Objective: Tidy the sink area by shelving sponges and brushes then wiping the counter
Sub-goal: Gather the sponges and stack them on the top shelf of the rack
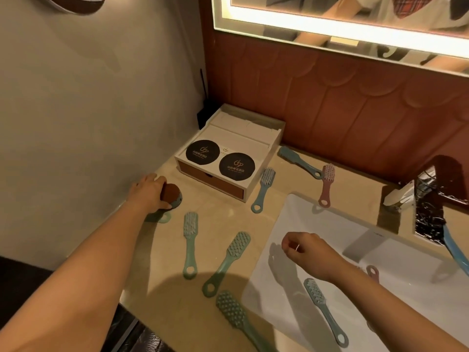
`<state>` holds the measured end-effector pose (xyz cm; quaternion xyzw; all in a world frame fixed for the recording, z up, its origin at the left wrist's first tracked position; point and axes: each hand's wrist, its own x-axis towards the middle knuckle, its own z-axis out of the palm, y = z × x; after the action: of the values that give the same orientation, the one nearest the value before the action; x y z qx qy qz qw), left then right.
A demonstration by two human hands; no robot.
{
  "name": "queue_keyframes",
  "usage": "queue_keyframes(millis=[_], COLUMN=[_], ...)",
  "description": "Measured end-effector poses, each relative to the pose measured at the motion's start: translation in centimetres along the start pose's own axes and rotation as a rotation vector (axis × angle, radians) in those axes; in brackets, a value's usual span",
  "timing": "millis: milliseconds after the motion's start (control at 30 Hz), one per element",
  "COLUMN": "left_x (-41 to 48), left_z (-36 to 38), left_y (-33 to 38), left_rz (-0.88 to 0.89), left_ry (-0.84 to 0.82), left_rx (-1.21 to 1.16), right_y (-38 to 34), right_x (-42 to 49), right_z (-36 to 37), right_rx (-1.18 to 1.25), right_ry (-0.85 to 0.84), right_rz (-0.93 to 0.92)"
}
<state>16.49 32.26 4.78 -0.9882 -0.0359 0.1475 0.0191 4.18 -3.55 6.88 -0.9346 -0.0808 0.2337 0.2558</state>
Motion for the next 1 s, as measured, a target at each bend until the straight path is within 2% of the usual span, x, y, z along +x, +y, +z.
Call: queue_keyframes(millis=[233, 333, 400, 500, 567, 833, 933, 1000], left_x=[-2.0, -4.5, -6.8, -10.3, -12.3, -17.6, -18.5, -18.7], left_z=[-1.3, -2.6, -3.8, -5.1, -5.3, -3.0, -1.4, -0.4], left_y=[2.9, 4.9, 6.8, 9.9, 11.8, 19.1, 20.9, 21.9], left_rz=[0.112, 0.229, 0.288, 0.365, 0.428, 0.674, 0.612, 0.482], left_ry=[0.162, 0.274, 0.309, 0.276, 0.263, 0.199, -0.035, -0.148], left_rx=[-0.345, -0.402, -0.408, -0.380, -0.363, -0.336, -0.704, -0.995], right_y=[0.0, -1.1, -2.3, -4.2, -5.0, -1.7, 0.1, 1.1], right_x=[0.5, 0.0, -0.6, -1.7, -2.5, -7.9, -9.9, -11.2], right_z=[0.1, -0.1, -0.4, -0.9, -1.2, 0.6, 1.1, 1.3], right_rx=[0.147, 0.336, 0.544, 0.856, 0.972, 1.093, 1.130, 1.145], right_ry=[0.040, 0.074, 0.098, 0.127, 0.147, 0.372, 0.455, 0.505], right_rz=[-0.014, -0.013, 0.002, 0.057, 0.077, 0.143, 0.159, 0.179])
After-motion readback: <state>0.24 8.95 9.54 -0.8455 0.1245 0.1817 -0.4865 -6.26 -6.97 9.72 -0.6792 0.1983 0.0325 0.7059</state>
